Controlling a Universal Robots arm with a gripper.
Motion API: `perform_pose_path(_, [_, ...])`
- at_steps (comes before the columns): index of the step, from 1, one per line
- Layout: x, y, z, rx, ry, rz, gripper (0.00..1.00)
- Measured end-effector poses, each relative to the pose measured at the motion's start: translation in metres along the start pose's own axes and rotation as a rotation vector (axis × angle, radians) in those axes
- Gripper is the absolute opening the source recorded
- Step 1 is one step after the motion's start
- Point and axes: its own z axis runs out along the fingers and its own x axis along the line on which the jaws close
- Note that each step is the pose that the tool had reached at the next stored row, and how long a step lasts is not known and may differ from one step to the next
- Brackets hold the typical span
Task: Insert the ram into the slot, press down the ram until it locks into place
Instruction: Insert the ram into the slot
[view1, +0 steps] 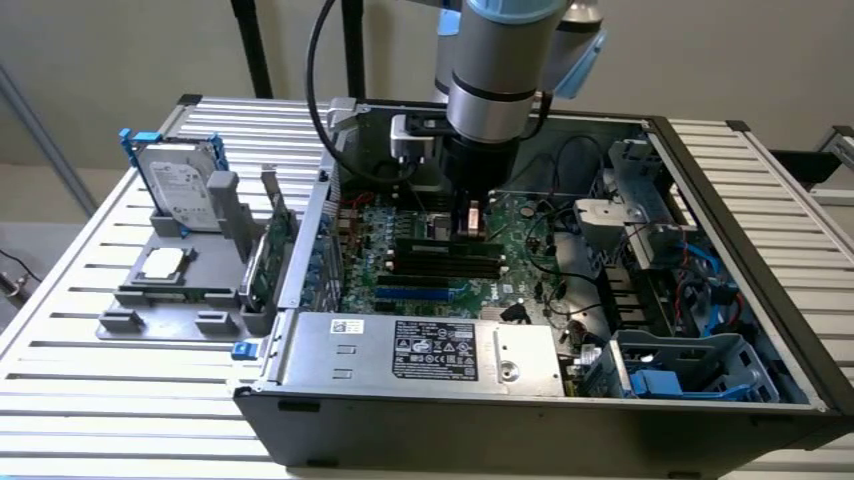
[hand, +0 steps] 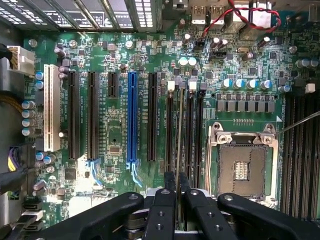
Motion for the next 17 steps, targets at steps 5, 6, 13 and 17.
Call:
perform_pose_path(5, [0.0027,-0.0003,0.0005,0.0000,0.0000,-0.001,0.14])
perform_pose_path(6, [0.0037,-0.0003,0.0005,0.0000,0.0001,-0.002,0.14])
perform_pose_path(13, [0.0065,-0.0004,0.0041,-0.0002,0.0008,-0.022,0.14])
perform_pose_path(17, [0.0065,-0.0006,0.0080,-0.0003,0.0017,-0.045,0.14])
